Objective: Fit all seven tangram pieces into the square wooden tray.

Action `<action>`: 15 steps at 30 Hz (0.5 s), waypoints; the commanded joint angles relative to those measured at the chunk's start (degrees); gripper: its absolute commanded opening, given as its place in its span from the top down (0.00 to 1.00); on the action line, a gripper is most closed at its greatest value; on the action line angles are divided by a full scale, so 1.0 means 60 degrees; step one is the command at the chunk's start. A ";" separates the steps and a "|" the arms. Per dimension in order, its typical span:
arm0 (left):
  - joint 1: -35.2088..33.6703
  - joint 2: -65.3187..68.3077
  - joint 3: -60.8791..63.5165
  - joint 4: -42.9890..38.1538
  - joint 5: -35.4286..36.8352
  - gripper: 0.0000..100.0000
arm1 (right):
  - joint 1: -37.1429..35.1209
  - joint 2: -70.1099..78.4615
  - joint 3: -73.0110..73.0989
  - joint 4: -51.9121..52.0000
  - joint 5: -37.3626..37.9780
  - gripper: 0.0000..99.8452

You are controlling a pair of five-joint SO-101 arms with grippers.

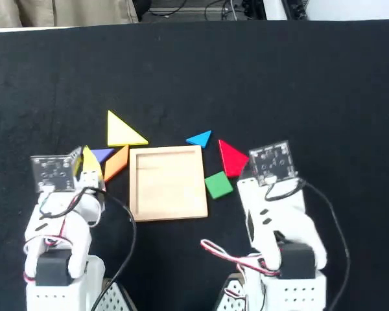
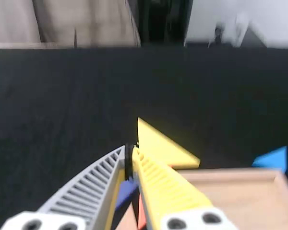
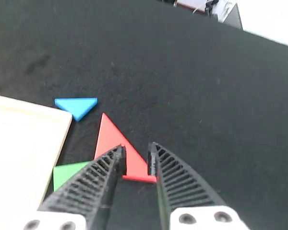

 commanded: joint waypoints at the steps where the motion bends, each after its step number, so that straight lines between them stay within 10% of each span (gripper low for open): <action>1: 0.0081 0.0308 -0.1795 0.0029 0.0249 0.96 | -0.0161 0.2088 -0.2484 -0.0205 0.0088 0.90; 10: 0.0095 0.6652 -0.5985 0.0308 0.0264 0.96 | -0.1099 0.8711 -0.5810 -0.0073 0.0322 0.90; 15: 0.0022 1.1004 -0.6747 -0.0147 0.0264 0.96 | -0.1158 1.0952 -0.5810 -0.0557 0.2681 0.90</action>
